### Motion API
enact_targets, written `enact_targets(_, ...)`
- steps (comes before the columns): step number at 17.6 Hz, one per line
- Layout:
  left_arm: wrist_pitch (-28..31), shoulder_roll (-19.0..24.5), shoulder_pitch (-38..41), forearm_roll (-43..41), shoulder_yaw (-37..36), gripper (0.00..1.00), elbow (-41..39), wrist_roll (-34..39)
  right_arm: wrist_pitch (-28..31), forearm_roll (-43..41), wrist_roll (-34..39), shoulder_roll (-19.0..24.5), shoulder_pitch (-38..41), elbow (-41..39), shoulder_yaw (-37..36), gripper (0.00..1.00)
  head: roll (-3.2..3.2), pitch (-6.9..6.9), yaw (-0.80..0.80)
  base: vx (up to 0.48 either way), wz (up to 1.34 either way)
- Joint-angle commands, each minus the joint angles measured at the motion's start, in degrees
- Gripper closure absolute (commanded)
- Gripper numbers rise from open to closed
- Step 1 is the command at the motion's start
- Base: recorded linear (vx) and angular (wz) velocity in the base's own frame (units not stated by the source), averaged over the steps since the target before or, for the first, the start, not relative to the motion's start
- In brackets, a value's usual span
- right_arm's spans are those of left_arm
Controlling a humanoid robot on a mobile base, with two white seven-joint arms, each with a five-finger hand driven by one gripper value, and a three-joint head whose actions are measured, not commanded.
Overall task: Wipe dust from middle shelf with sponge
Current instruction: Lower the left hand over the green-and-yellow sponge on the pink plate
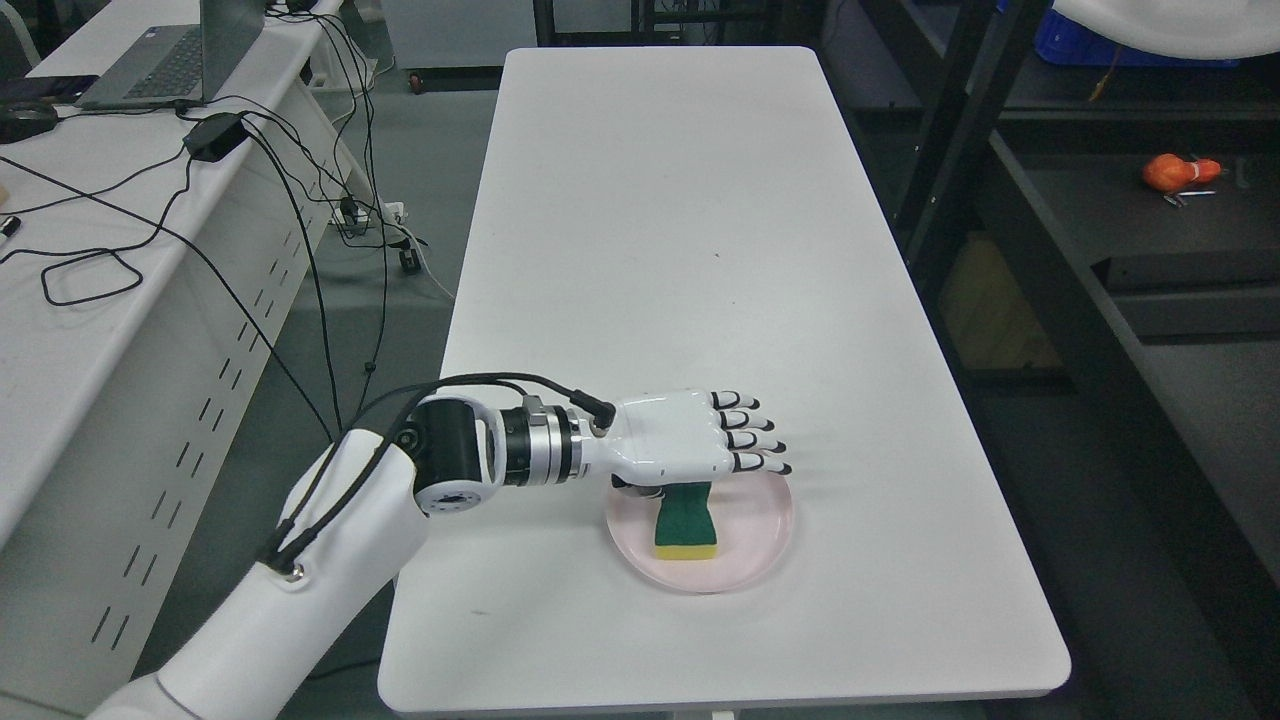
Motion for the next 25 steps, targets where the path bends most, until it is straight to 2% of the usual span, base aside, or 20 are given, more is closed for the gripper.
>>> enact_targets(1, 0.04, 2.28, -0.08, -0.03, -0.89, 0.03, -6.32, -2.79, 4.15, 0.00, 0.00, -1.00, 0.00, -1.00, 0.00, 0.00, 0.00, 0.00, 0.00, 0.000, 0.00)
enact_targets(5, 0.04, 2.81, 0.70, -0.38, -3.43, 0.03, -5.72, -2.79, 4.15, 0.00, 0.00, -1.00, 0.00, -1.00, 0.00, 0.00, 0.00, 0.00, 0.00, 0.000, 0.00)
enact_targets(10, 0.04, 2.81, 1.32, -0.73, -3.44, 0.04, -1.24, -2.62, 4.15, 0.00, 0.00, -1.00, 0.00, -1.00, 0.00, 0.00, 0.00, 0.00, 0.00, 0.000, 0.00)
enact_targets(13, 0.04, 2.81, 2.02, -0.64, -3.09, 0.09, -0.89, -2.62, 4.15, 0.00, 0.00, -1.00, 0.00, -1.00, 0.00, 0.00, 0.00, 0.00, 0.00, 0.000, 0.00)
enact_targets(21, 0.04, 2.20, 1.85, -0.55, -3.35, 0.10, 2.80, -2.26, 4.15, 0.00, 0.00, -1.00, 0.00, -1.00, 0.00, 0.00, 0.00, 0.00, 0.00, 0.000, 0.00)
enact_targets(25, 0.04, 1.58, 1.59, -0.55, -3.18, 0.18, 4.74, -2.26, 4.15, 0.00, 0.00, -1.00, 0.00, -1.00, 0.00, 0.00, 0.00, 0.00, 0.00, 0.000, 0.00)
